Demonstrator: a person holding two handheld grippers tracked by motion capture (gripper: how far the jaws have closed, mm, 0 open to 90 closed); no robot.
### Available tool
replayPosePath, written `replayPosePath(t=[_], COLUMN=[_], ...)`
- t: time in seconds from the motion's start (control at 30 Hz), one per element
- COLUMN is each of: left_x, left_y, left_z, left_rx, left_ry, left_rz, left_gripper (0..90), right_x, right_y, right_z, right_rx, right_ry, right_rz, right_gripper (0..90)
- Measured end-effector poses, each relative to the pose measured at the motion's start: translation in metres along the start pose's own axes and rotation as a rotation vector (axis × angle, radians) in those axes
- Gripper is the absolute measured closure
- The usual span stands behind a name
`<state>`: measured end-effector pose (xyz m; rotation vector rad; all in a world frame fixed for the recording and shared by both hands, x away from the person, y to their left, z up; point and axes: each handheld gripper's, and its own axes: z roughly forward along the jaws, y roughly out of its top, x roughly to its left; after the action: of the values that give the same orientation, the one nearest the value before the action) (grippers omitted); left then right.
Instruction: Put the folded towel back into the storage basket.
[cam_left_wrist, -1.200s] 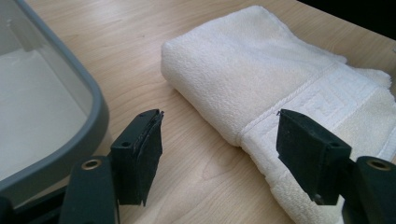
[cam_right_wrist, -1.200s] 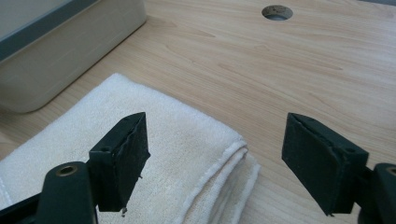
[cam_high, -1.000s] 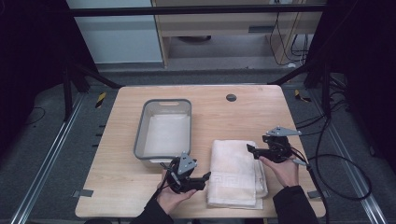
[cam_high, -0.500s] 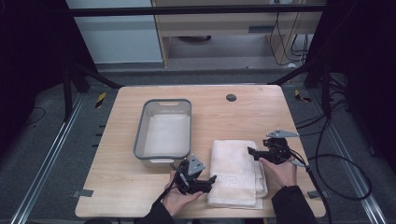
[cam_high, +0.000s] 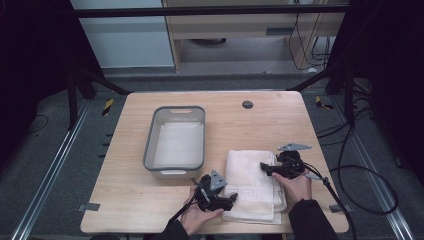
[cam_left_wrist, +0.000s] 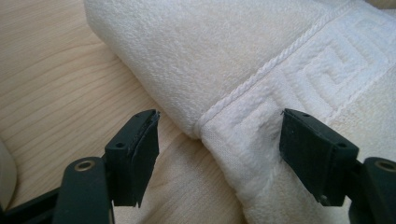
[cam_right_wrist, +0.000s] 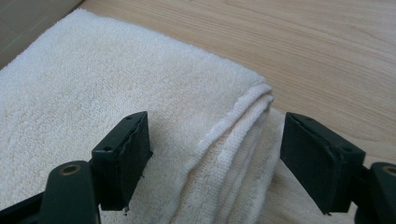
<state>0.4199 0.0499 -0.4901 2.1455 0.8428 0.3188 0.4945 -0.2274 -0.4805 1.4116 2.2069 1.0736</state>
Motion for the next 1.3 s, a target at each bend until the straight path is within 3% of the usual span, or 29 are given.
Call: replayPosePath(t=[0.13, 0.17, 0.47, 0.6, 0.77, 0.97, 1.13, 1.3], left_x=[0.0, 0.0, 0.003, 0.003, 0.004, 0.004, 0.005, 0.003], left_y=[0.0, 0.0, -0.001, -0.001, -0.001, 0.002, 0.002, 0.003], left_z=[0.002, 0.004, 0.01, 0.012, 0.015, 0.015, 0.015, 0.013], left_rx=[0.005, 0.007, 0.03, 0.03, 0.042, 0.065, 0.072, 0.071], left_ry=[-0.004, -0.008, -0.042, -0.066, -0.114, -0.157, -0.18, -0.181], left_rz=[-0.008, -0.01, -0.046, -0.062, -0.085, -0.103, -0.129, -0.121], left_gripper=[27.4, 27.5, 29.2, 32.0, 37.9, 47.2, 54.3, 62.1], right_x=[0.0, -0.003, -0.003, -0.005, -0.005, -0.004, -0.005, -0.005], right_y=[-0.002, -0.005, -0.009, -0.01, -0.01, -0.009, -0.008, -0.008], right_z=[0.002, 0.004, 0.01, 0.012, 0.013, 0.013, 0.011, 0.01], right_rx=[0.0, 0.007, 0.023, 0.032, 0.041, 0.052, 0.057, 0.055], right_ry=[0.009, 0.026, 0.034, 0.051, 0.094, 0.127, 0.139, 0.151], right_rz=[0.018, 0.056, 0.072, 0.106, 0.142, 0.174, 0.178, 0.174], right_gripper=[24.3, 24.3, 25.2, 26.0, 39.8, 49.7, 56.1, 60.6])
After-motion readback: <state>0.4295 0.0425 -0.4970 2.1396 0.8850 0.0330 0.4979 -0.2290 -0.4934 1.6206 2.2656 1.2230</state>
